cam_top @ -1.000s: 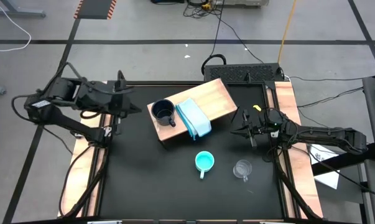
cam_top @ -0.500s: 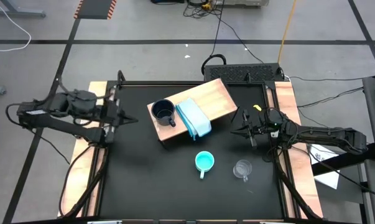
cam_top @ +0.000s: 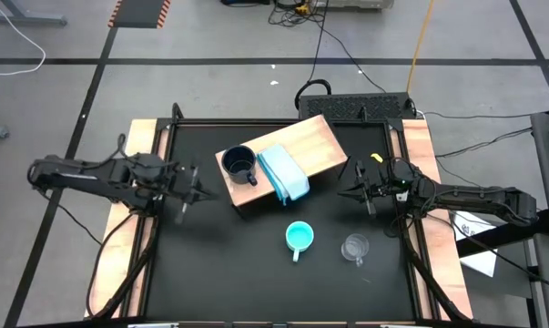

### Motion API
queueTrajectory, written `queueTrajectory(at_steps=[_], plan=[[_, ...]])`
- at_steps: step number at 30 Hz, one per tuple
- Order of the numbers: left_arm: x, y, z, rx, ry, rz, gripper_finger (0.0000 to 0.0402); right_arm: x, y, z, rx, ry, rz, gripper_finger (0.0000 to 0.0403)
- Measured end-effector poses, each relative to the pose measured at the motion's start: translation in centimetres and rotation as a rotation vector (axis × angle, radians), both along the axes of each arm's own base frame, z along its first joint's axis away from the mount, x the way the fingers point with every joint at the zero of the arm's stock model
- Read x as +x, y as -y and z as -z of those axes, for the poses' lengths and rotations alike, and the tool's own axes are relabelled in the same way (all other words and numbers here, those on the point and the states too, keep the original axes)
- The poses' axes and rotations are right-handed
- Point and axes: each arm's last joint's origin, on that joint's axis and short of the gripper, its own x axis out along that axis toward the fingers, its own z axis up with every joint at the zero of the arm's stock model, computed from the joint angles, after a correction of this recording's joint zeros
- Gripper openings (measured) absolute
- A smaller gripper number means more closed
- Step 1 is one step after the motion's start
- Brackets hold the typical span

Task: Stack small to large cups/mugs on shelf
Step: Put the light blue mug over the folded light blue napkin on the shelf

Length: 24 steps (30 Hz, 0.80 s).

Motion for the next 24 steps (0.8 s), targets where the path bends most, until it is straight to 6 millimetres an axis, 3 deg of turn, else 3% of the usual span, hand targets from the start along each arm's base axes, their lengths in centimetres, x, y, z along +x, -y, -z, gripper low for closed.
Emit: queueTrajectory(at_steps=[11, 24], plan=[[-0.4, 0.5, 2.1, 0.04, 0.0, 0.095, 0.0, 0.0, 0.0, 0.1, 0.002, -0.007, 0.0, 0.0], [-3.5, 0.2, 5.2, -0.013, 0.118, 0.095, 0.0, 0.0, 0.0, 0.1, 0.002, -0.006, 0.0, 0.0]])
